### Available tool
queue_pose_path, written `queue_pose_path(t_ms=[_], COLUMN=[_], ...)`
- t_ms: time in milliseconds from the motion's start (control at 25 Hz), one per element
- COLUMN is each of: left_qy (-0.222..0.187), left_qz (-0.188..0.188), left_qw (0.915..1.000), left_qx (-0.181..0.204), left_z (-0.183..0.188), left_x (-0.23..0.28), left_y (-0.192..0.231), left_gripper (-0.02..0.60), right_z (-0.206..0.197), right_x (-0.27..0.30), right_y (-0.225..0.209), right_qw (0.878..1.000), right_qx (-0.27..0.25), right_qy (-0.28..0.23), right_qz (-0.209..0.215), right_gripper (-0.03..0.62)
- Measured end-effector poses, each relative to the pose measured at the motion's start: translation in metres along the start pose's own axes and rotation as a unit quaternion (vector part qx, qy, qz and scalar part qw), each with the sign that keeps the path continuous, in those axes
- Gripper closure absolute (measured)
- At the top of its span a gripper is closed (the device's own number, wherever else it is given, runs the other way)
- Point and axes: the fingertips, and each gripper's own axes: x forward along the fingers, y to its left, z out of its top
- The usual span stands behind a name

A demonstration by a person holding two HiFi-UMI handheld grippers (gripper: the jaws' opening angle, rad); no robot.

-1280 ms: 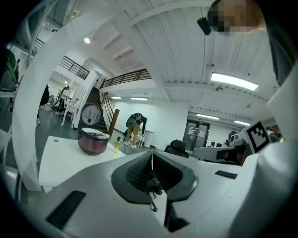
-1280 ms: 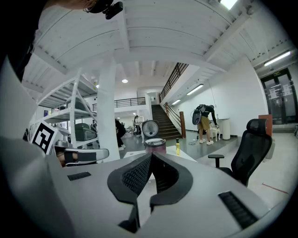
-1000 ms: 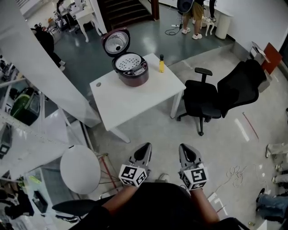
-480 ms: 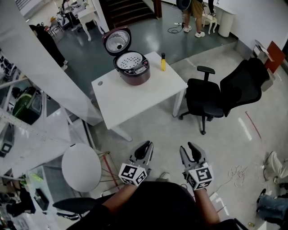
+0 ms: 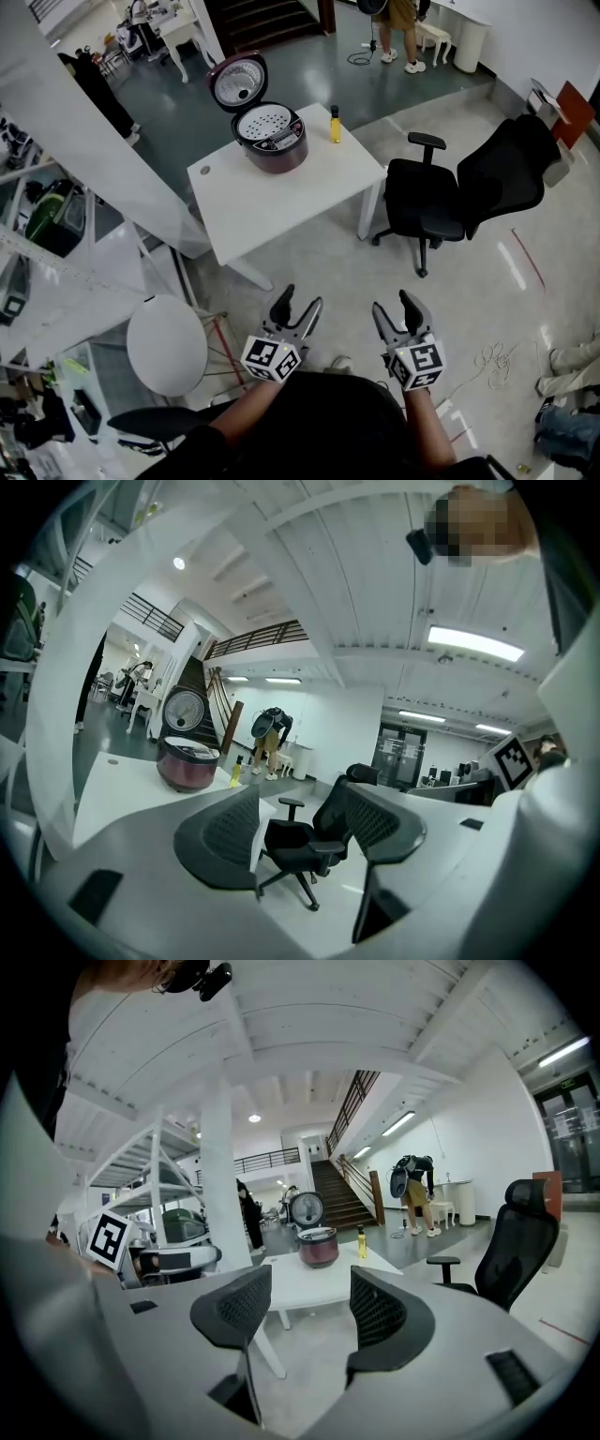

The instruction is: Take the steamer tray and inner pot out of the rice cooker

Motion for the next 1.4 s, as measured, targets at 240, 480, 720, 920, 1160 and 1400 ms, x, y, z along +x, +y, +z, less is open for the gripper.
queue_pose_path(t_ms=[240,480,720,920,1160,1400], left_qy=[0.013,0.008,0.011,0.018,-0.004,-0.009], left_qz=[0.040,0.056,0.051,0.027,0.018,0.034], left_qw=[0.9990,0.9984,0.9986,0.9993,0.9998,0.9994], left_qx=[-0.017,-0.002,-0.006,-0.021,-0.009,0.000], left_z=[-0.015,-0.003,-0.006,0.001,0.058,0.094], left_x=[-0.010,0.012,0.054,0.102,0.166,0.206], left_y=[0.015,0.042,0.074,0.104,0.172,0.240], left_gripper=[0.318,0.318,0.318,0.317,0.311,0.311], right_z=[-0.007,-0.017,-0.015,0.008,0.043,0.082], right_x=[-0.004,0.015,0.060,0.115,0.212,0.310], right_y=[-0.021,-0.040,-0.048,-0.056,-0.074,-0.074], right_qw=[1.000,0.999,0.999,0.996,0.997,0.994], right_qx=[-0.005,0.005,0.002,-0.064,-0.040,-0.079], right_qy=[0.003,0.019,0.035,0.056,0.064,0.068], right_qz=[-0.023,-0.029,-0.028,-0.035,-0.021,-0.009], right_gripper=[0.364,0.364,0.364,0.365,0.365,0.365])
